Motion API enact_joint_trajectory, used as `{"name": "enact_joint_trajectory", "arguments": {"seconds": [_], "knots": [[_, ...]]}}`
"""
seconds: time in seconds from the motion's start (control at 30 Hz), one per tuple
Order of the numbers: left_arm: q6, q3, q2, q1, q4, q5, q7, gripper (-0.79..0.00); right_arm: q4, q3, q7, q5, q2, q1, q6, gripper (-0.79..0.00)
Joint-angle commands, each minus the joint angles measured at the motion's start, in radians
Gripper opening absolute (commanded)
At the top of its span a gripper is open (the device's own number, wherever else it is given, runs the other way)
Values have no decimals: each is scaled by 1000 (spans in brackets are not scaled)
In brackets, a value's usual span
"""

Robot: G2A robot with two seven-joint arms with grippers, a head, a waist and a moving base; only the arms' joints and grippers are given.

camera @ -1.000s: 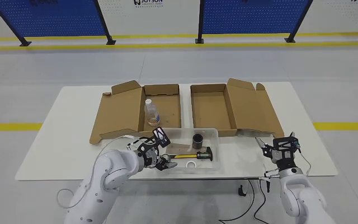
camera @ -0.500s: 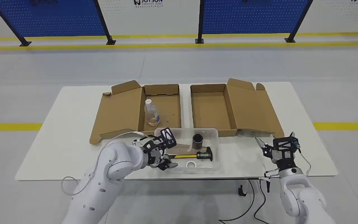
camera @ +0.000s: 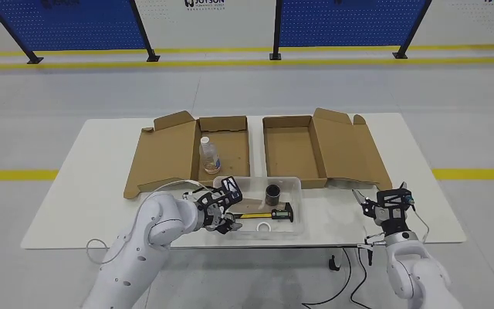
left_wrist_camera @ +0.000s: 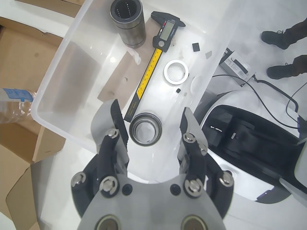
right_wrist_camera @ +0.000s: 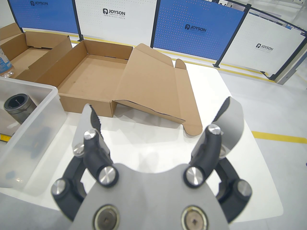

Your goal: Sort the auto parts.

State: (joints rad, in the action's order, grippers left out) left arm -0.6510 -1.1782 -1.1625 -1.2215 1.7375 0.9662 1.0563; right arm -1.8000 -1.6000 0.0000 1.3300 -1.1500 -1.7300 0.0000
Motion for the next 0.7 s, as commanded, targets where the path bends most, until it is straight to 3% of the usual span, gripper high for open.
{"name": "enact_joint_trajectory", "arguments": {"seconds": [0.0, 0.17, 0.67], "knots": [[3, 7, 2, 2, -5, 4, -2, -240, 0, 0, 0, 0, 0, 0, 0, 0], [14, 23, 5, 12, -21, 13, -5, -286, 0, 0, 0, 0, 0, 0, 0, 0], [41, 62, 15, 40, -63, 20, -8, -302, 0, 0, 0, 0, 0, 0, 0, 0]]}}
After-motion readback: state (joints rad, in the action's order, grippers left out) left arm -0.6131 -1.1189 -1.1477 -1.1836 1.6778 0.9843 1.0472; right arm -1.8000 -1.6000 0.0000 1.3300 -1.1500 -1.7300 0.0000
